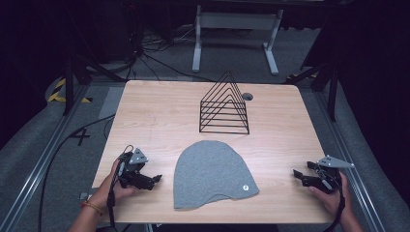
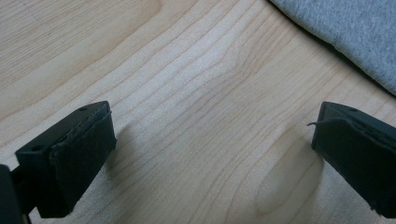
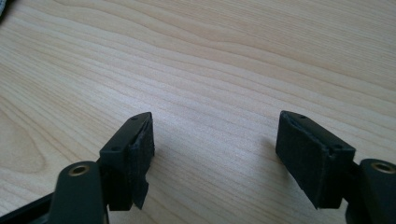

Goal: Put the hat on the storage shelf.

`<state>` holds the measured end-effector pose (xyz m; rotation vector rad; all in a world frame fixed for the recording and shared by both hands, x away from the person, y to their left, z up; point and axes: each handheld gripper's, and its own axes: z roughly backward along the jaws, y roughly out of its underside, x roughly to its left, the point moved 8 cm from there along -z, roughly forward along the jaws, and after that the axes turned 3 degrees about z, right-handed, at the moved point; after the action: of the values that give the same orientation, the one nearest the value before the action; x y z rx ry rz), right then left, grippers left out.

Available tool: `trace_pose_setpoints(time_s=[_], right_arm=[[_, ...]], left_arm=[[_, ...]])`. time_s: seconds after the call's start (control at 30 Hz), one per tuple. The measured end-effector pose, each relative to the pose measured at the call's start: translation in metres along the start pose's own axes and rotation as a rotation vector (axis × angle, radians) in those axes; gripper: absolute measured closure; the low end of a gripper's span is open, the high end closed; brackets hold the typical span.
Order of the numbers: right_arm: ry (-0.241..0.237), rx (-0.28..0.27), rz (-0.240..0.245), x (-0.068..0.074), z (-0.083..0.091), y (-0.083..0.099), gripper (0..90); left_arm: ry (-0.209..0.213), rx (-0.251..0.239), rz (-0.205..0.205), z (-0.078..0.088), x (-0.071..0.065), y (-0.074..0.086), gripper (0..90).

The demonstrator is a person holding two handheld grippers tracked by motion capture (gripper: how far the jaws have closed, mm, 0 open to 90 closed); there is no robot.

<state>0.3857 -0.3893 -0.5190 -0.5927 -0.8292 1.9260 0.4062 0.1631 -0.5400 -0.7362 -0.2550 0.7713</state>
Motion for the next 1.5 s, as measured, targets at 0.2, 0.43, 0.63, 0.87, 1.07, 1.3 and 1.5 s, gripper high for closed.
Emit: trace_pose_setpoints(time_s=[0.2,0.43,0.63,0.87,1.07,1.3,1.5], right_arm=[[0.000,0.001,0.000,0.000,0.000,0.000,27.7],[-0.016,0.039,0.033,0.001,0.000,-0.003,31.0],[-0.060,0.030,0.094,0.017,-0.002,-0.028,37.4],[-0.207,0.008,0.274,0.084,-0.026,-0.084,42.4],[-0.294,0.008,0.333,0.128,-0.055,-0.110,42.8],[-0.305,0.053,0.340,0.151,-0.101,-0.130,39.9],[-0.327,0.077,0.334,0.158,-0.114,-0.130,38.6]], left_arm=[[0.011,0.003,-0.004,0.000,0.000,0.000,0.0],[-0.002,0.035,0.007,0.001,-0.001,-0.003,2.6],[0.053,0.021,0.014,0.005,-0.008,-0.012,22.5],[0.070,0.019,-0.040,-0.011,-0.032,-0.034,21.5],[0.064,0.030,-0.055,-0.025,-0.044,-0.045,21.5],[0.050,0.044,-0.056,-0.037,-0.045,-0.052,20.4],[0.059,0.024,-0.034,-0.039,-0.042,-0.052,18.5]])
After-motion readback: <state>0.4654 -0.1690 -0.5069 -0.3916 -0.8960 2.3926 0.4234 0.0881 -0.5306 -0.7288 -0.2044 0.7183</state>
